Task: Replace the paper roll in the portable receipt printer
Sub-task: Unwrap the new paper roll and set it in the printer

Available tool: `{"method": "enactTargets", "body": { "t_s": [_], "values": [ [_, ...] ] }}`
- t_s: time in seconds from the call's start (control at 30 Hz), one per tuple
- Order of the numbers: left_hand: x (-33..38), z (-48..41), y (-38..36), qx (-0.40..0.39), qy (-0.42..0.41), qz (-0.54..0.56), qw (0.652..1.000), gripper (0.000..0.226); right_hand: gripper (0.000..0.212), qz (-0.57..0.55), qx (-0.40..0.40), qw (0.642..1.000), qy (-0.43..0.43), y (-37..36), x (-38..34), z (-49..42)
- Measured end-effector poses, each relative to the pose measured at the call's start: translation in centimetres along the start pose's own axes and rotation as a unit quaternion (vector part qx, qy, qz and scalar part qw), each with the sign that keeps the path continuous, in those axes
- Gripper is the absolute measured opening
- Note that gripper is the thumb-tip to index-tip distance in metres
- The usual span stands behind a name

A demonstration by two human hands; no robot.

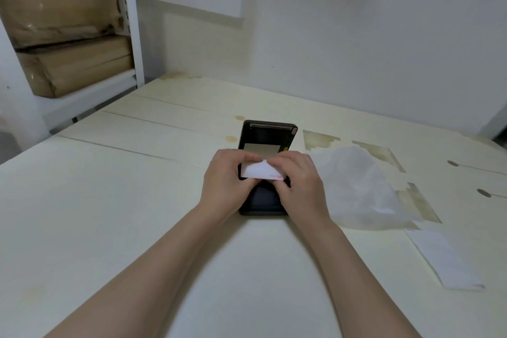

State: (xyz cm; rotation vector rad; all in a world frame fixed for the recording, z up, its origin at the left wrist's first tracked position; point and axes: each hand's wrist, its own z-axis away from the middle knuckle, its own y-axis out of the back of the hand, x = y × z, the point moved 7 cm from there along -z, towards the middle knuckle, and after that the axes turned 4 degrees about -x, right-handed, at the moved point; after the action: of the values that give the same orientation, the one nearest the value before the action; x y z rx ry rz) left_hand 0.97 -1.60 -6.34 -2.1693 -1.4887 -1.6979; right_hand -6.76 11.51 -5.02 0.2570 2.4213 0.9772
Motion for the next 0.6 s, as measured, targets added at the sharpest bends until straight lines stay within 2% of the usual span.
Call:
{"method": "enactTargets", "body": {
  "t_s": [0.13, 0.23, 0.43, 0.6],
  "values": [
    [-0.2, -0.2, -0.4, 0.005, -0.030, -0.044, 0.999, 0.024, 0.026, 0.005, -0.021, 1.000, -0.010, -0.7, 0.3, -0.1],
    [0.1, 0.0, -0.4, -0.015, -0.044, -0.071, 0.996, 0.033, 0.026, 0.015, -0.037, 0.999, -0.024, -0.9, 0.5, -0.2],
    [-0.2, 1.8, -2.3, -0.190, -0.056, -0.118, 0.973, 0.095, 0.021, 0.043, -0.063, 0.996, -0.041, -1.0, 0.8, 0.1],
    [-0.2, 1.5, -2.7, -0.181, -0.070, -0.110, 0.975, 0.092, 0.020, 0.044, -0.048, 0.996, -0.056, -0.7, 1.3, 0.4]
  ]
}}
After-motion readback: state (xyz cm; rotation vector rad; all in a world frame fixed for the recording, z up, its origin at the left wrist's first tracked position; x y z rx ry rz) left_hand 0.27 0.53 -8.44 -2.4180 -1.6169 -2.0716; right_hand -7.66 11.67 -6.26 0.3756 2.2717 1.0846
